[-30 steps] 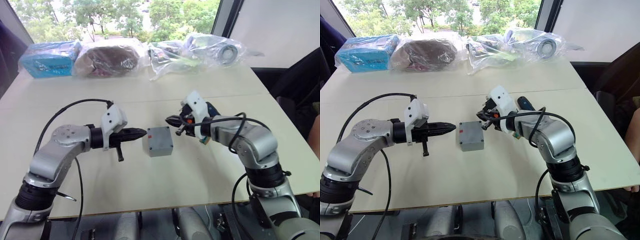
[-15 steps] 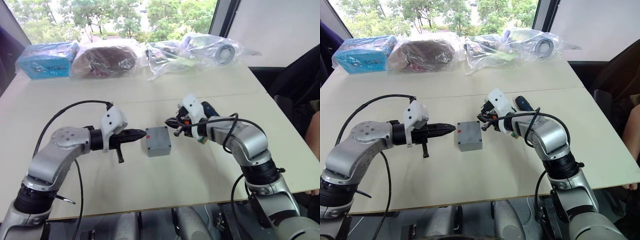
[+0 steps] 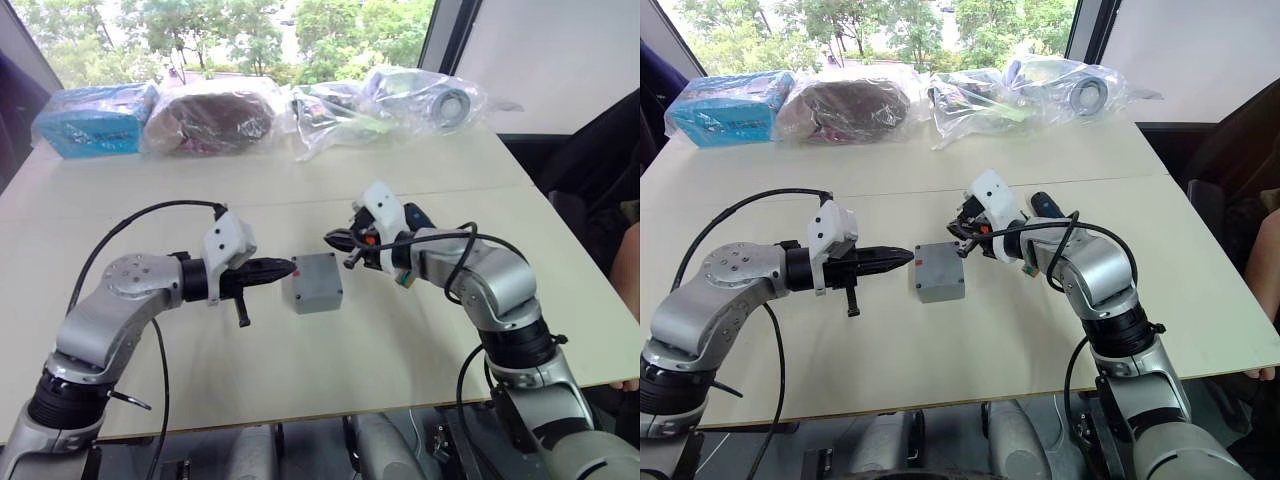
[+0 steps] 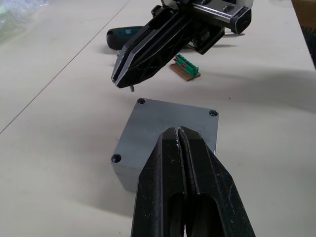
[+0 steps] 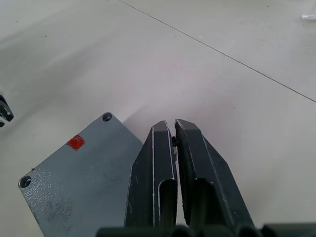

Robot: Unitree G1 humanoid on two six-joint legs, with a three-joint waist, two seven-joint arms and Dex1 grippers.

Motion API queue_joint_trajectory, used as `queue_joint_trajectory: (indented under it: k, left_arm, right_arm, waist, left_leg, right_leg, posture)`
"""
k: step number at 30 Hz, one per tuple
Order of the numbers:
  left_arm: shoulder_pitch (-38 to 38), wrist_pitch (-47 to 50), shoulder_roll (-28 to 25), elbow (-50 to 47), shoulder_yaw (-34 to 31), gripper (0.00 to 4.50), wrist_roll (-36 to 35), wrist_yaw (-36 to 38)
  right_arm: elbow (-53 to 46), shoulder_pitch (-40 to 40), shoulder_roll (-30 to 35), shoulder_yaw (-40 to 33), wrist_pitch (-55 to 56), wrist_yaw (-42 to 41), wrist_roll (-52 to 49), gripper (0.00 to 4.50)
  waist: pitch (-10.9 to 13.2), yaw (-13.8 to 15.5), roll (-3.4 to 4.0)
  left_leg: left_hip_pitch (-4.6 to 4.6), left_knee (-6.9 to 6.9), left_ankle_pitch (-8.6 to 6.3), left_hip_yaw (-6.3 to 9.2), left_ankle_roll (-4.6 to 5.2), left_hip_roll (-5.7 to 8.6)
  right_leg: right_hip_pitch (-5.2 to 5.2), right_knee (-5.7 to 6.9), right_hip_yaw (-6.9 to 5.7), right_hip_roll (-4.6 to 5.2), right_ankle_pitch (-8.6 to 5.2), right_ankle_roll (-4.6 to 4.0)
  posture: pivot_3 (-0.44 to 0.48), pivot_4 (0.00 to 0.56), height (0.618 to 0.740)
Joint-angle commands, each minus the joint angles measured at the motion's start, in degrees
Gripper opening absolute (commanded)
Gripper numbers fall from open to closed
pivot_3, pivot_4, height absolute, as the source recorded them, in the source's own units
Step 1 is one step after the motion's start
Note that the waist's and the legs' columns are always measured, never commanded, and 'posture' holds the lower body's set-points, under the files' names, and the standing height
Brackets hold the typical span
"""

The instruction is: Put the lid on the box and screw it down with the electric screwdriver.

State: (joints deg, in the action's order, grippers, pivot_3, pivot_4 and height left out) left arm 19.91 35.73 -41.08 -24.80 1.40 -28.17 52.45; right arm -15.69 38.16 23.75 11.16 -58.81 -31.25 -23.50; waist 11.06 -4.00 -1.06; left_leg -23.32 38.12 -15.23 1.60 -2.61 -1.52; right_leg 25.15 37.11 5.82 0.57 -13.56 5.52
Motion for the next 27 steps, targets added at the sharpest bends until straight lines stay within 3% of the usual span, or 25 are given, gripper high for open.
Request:
queue_joint_trajectory:
  k: [1,27]
  left_arm:
    - [-0.2,-0.2,-0.4,-1.8,-0.7,0.0,-0.8,-0.1]
    - [-0.4,0.1,-0.4,-1.9,-0.7,0.0,-1.0,-0.4]
  right_arm:
    - [-2.7,-0.8,-0.3,0.2,0.4,0.0,-0.2,0.11]
    - [0.3,-2.8,0.0,2.6,2.8,-1.0,2.5,0.11]
  waist:
    - [0.0,0.0,0.0]
    - [0.0,0.0,0.0]
  left_leg:
    - [0.0,0.0,0.0,0.0,0.0,0.0]
    - [0.0,0.0,0.0,-0.01,0.0,0.0]
  right_leg:
    - [0.0,0.0,0.0,0.0,0.0,0.0]
    - [0.0,0.0,0.0,0.0,0.0,0.0]
  posture:
    - [0.0,0.15,0.74]
    - [0.0,0.15,0.74]
